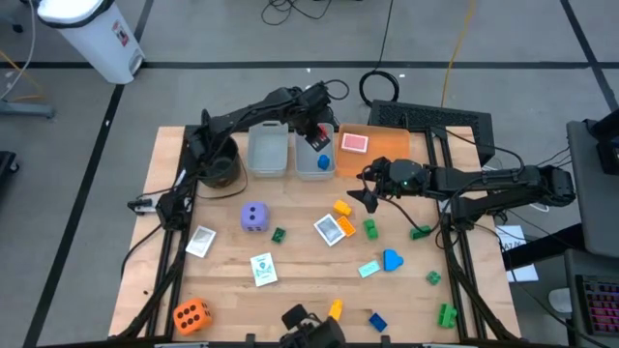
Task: Pick & Place Toys
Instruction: Put the red gamepiece into the right gray bin, then put the green gamepiece into the right gray bin
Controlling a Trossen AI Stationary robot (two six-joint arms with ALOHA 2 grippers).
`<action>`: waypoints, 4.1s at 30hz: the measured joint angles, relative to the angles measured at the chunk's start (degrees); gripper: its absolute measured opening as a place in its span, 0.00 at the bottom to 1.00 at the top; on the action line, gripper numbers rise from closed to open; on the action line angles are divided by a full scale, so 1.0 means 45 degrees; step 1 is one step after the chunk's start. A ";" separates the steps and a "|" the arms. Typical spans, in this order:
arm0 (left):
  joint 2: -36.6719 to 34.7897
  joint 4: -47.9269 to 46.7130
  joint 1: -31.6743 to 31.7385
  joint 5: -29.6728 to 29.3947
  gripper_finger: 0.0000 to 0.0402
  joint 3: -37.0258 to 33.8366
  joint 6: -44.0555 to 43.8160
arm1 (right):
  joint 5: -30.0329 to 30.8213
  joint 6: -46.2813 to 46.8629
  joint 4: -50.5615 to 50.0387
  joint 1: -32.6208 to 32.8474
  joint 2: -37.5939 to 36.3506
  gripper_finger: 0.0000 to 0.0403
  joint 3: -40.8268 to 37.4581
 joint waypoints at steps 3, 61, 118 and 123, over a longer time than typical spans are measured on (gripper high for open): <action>0.0170 0.0234 0.0102 0.0198 0.29 -0.0010 0.0100 | 0.0065 0.0001 -0.0018 -0.0005 0.0000 0.89 0.0000; 0.2254 0.1647 0.0330 0.0655 0.33 -0.0054 0.2739 | 0.0339 0.2303 0.0044 -0.1311 0.0000 0.89 0.0000; -0.6295 0.7082 -0.0253 0.4209 0.54 -0.0370 -0.1059 | -0.0069 0.2113 0.0058 -0.1292 0.0000 0.89 0.0000; -0.7386 0.9354 -0.1046 0.4458 0.54 -0.2757 -0.1737 | -0.0094 0.2143 0.0117 -0.1281 0.0000 0.89 0.0000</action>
